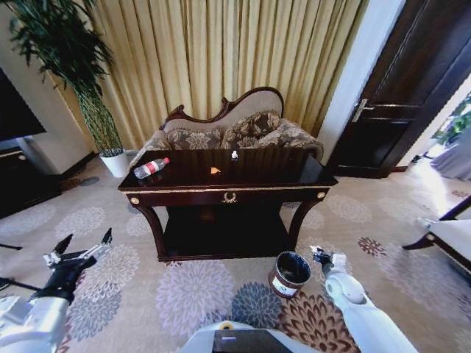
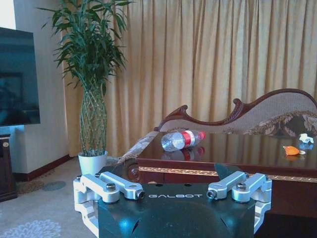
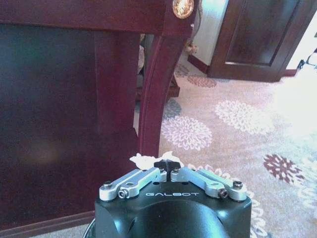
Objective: Move to the front of the table and place the trash on the table into the trash bin.
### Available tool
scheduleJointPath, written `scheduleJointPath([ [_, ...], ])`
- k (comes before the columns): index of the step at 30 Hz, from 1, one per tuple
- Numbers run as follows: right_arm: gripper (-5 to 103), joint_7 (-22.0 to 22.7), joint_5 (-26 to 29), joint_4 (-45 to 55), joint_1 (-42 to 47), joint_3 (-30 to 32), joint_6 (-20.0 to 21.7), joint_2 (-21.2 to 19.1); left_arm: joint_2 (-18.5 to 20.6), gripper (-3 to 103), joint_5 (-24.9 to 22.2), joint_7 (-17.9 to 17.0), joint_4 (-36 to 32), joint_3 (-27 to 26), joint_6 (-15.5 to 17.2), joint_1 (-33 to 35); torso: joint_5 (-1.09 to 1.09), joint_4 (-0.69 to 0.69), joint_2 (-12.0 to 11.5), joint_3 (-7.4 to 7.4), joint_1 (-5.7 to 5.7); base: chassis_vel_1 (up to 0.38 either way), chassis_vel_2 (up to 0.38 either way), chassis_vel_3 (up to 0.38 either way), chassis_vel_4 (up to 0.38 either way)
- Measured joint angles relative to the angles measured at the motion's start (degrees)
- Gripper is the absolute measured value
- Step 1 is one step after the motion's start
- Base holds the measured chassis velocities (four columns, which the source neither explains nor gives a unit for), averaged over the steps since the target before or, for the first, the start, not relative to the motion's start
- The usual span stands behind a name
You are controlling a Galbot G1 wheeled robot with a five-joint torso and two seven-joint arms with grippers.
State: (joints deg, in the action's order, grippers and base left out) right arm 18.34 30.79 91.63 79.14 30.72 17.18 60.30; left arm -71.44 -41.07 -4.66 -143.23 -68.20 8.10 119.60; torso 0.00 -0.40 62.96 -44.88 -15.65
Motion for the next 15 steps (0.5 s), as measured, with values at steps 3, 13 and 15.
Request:
scheduleJointPath([
  [3, 0, 0.55, -0.32, 0.27, -0.09, -0.45, -0.23, 0.1, -0.15, 100, -0.14, 0.0, 0.0, -0.31, -0.02, 0.1, -0.01, -0.01, 0.0, 0.0, 0.0, 0.0, 0.0, 0.0, 0.0],
  [13, 25, 0.93, 0.05, 3.38, 0.83, 0.16, 0.45, -0.04, 0.48, 100, -0.76, -0.03, 0.0, -1.36, -0.23, 0.12, -0.01, -0.01, 0.0, 0.0, 0.0, 0.0, 0.0, 0.0, 0.0],
  [15, 41, 1.46, 0.39, 3.83, 0.88, 0.34, 0.57, -0.18, 0.51, 100, -0.77, -0.07, -0.01, -1.37, -0.23, 0.08, -0.01, -0.01, 0.0, 0.0, 0.0, 0.0, 0.0, 0.0, 0.0],
])
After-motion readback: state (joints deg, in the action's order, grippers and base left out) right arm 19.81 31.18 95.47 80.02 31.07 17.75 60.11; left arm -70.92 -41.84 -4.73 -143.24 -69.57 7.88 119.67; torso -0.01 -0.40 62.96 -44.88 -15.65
